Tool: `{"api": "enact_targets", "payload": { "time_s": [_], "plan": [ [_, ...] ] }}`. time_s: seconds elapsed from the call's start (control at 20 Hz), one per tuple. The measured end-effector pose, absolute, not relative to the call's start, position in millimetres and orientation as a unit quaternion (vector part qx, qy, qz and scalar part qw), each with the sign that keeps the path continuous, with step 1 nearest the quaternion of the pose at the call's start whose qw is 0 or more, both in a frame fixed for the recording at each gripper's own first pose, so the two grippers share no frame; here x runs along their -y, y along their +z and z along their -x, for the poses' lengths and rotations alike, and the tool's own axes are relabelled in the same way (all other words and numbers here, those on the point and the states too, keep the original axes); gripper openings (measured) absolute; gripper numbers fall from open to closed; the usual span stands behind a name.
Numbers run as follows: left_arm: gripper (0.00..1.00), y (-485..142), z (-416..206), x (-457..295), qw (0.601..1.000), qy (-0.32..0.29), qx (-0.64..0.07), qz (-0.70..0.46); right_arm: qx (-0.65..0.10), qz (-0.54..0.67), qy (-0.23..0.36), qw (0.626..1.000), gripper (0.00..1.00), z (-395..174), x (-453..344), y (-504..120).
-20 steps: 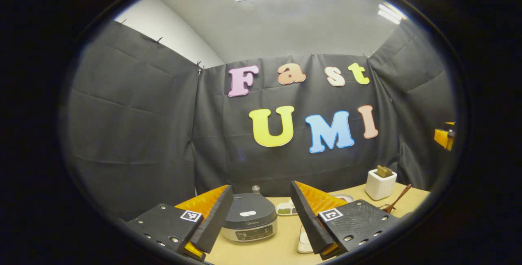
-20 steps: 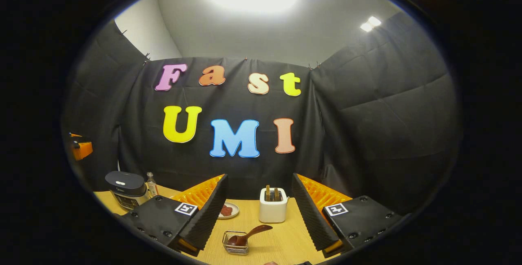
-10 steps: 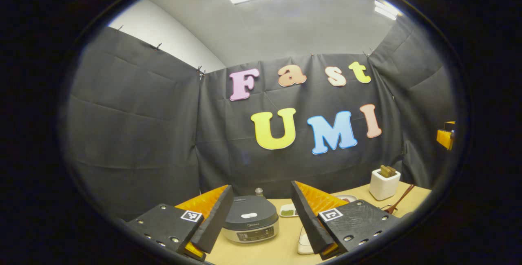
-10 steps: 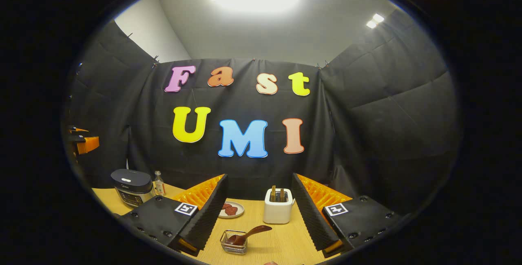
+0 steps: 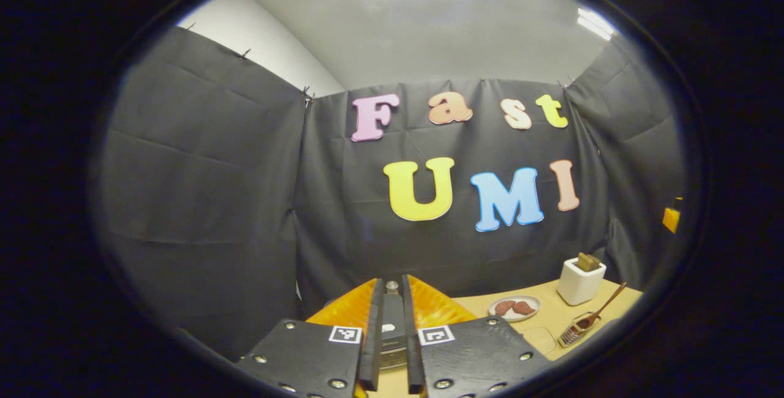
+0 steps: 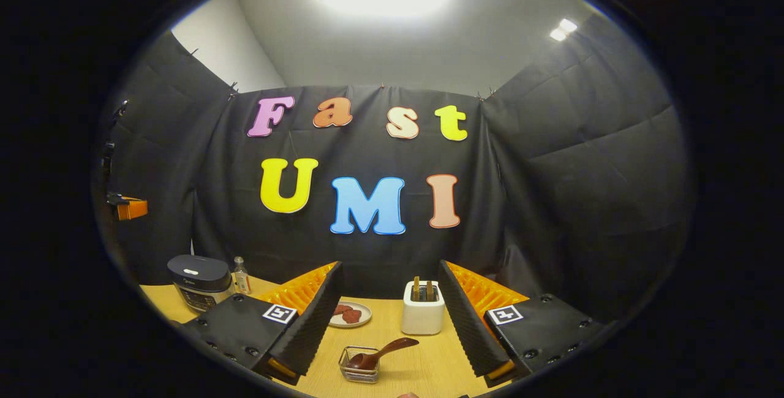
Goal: Close the left gripper, press the button to open the rice cooker; take a wooden spoon from the chopstick holder with the right hand, scoop a spoonful of rice and pour it into the rice cooker, then put the wooden spoon back into the chopstick holder.
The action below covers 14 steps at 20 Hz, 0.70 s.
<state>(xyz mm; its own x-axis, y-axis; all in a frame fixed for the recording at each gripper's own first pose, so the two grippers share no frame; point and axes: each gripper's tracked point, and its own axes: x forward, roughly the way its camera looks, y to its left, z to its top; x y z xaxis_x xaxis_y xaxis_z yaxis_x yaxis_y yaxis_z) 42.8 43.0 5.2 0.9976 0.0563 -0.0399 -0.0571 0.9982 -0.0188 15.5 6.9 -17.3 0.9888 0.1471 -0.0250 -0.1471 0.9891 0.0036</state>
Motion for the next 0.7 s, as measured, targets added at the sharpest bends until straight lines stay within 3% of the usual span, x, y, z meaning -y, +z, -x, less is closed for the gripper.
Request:
{"api": "enact_targets", "payload": {
  "time_s": [0.15,0.7],
  "plan": [
    [0.00,-2.7,-62.3,-50.3,0.999,0.019,-0.021,0.021,-0.010,0.007,0.061,0.998,0.97,-21.6,-15.8,-15.3],
    [0.02,-87.9,-150.1,-75.5,0.996,-0.022,-0.083,0.028,-0.032,0.000,0.010,0.999,0.97,-44.8,-52.7,-31.6]
  ]
}}
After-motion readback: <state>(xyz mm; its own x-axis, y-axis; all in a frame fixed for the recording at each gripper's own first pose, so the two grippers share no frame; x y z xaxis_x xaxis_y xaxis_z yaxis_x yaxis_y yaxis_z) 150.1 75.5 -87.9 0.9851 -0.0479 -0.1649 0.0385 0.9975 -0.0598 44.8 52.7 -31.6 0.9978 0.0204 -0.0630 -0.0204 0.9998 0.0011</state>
